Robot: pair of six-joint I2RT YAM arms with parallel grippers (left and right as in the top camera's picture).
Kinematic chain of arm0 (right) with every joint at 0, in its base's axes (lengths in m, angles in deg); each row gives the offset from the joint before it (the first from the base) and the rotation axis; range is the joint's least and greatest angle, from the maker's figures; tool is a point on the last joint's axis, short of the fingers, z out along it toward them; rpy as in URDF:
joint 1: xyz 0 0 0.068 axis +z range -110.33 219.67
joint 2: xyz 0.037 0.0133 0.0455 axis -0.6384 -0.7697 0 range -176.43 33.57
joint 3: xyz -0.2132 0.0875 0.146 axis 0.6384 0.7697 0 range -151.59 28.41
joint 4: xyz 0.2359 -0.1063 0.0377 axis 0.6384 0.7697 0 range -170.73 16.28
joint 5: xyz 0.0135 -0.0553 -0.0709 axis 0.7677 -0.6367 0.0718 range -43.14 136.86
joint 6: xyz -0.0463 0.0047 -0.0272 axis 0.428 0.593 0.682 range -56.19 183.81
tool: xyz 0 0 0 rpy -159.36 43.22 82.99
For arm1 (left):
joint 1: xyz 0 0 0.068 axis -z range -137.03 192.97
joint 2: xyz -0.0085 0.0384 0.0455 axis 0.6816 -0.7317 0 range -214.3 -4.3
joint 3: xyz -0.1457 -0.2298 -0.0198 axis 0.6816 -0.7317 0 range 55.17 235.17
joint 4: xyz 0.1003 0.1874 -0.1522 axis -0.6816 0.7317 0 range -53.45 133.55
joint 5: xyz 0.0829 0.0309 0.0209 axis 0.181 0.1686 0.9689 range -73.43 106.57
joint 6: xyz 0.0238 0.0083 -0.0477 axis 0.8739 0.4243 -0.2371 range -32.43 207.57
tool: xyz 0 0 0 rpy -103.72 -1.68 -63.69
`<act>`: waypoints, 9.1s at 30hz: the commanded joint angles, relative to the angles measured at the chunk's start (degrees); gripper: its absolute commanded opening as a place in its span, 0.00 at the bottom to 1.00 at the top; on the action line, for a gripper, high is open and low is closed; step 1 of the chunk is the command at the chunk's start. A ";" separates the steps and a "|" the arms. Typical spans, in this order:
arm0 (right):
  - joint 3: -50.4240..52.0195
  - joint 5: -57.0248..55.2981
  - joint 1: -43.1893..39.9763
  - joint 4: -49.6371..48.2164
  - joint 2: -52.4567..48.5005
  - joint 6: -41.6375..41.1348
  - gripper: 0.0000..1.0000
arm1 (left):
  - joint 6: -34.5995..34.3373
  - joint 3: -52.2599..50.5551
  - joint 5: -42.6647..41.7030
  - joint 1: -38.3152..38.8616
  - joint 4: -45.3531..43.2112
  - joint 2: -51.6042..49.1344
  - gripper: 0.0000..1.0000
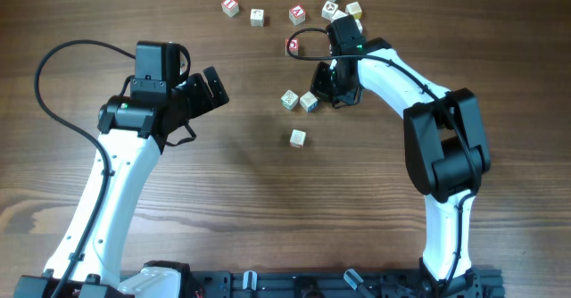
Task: Form a circle
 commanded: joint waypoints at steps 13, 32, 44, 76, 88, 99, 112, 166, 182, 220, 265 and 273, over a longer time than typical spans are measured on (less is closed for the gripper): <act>0.42 1.05 0.50 0.68 -0.85 -0.44 0.05 | -0.48 0.37 -0.46 -0.31 -0.13 -0.37 1.00; 0.42 1.66 0.50 1.11 -0.85 -1.92 0.05 | -0.48 0.37 -0.46 -0.31 -0.13 -0.37 1.00; 0.42 -1.36 0.50 -2.01 -0.85 0.92 0.05 | -0.48 0.37 -0.46 -0.31 -0.13 -0.37 1.00; 0.42 2.54 0.50 -3.23 -0.85 5.40 0.05 | -0.48 0.37 -0.46 -0.31 -0.13 -0.37 1.00; 0.42 2.99 0.50 -3.50 -0.85 5.81 0.04 | -0.48 0.37 -0.46 -0.31 -0.13 -0.37 1.00; 0.42 3.61 0.50 -3.91 -0.85 6.86 0.05 | -0.48 0.37 -0.46 -0.31 -0.13 -0.37 1.00; 0.42 -1.25 0.48 -2.05 -0.85 2.62 0.05 | -0.48 0.37 -0.46 -0.31 -0.13 -0.37 1.00; 0.42 0.35 0.48 3.98 -0.85 -1.97 0.05 | -0.48 0.37 -0.46 -0.31 -0.13 -0.37 1.00; 0.42 0.33 0.48 4.98 -0.85 -3.45 0.05 | -0.48 0.37 -0.46 -0.31 -0.13 -0.37 1.00; 0.42 -0.02 -0.26 -8.72 -0.85 5.95 0.05 | -0.48 0.37 -0.46 -0.31 -0.13 -0.37 1.00; 0.11 -4.17 -1.86 4.48 -0.85 -2.56 0.05 | -0.48 0.37 -0.46 -0.31 -0.13 -0.37 1.00; 0.11 -4.37 -1.86 5.46 -0.85 -7.06 0.05 | -0.48 0.37 -0.46 -0.31 -0.13 -0.37 1.00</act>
